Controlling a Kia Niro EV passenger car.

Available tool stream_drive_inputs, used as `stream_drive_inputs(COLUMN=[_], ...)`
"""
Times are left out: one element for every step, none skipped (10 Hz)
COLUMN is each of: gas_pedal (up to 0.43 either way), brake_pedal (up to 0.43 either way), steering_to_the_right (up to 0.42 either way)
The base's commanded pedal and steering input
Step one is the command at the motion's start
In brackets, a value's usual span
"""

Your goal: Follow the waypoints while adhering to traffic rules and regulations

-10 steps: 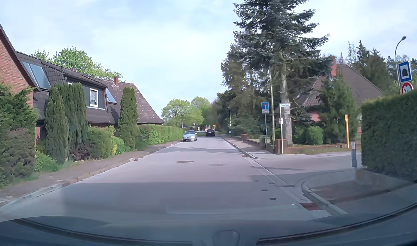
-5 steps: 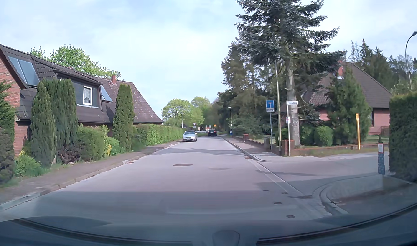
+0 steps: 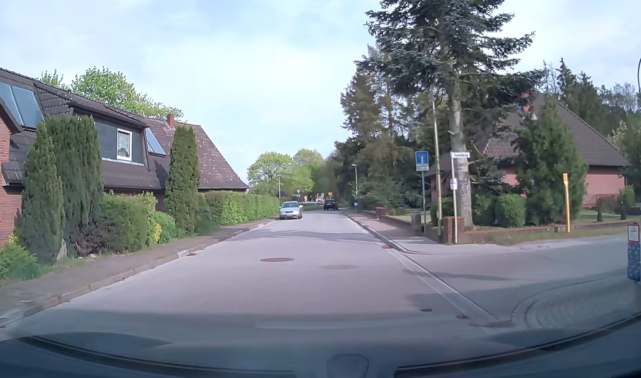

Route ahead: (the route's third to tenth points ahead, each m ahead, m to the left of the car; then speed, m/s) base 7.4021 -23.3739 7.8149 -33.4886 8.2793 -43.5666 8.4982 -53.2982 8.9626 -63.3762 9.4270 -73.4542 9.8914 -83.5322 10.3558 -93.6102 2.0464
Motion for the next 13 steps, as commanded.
stream_drive_inputs(gas_pedal=[0.000,0.000,0.000,0.000,0.000,0.000,0.000,0.000,0.000,0.000,0.000,0.000,0.000], brake_pedal=[0.140,0.134,0.128,0.128,0.122,0.110,0.091,0.073,0.067,0.043,0.037,0.018,0.000], steering_to_the_right=[0.016,0.029,0.046,0.066,0.080,0.093,0.104,0.117,0.137,0.167,0.204,0.230,0.257])
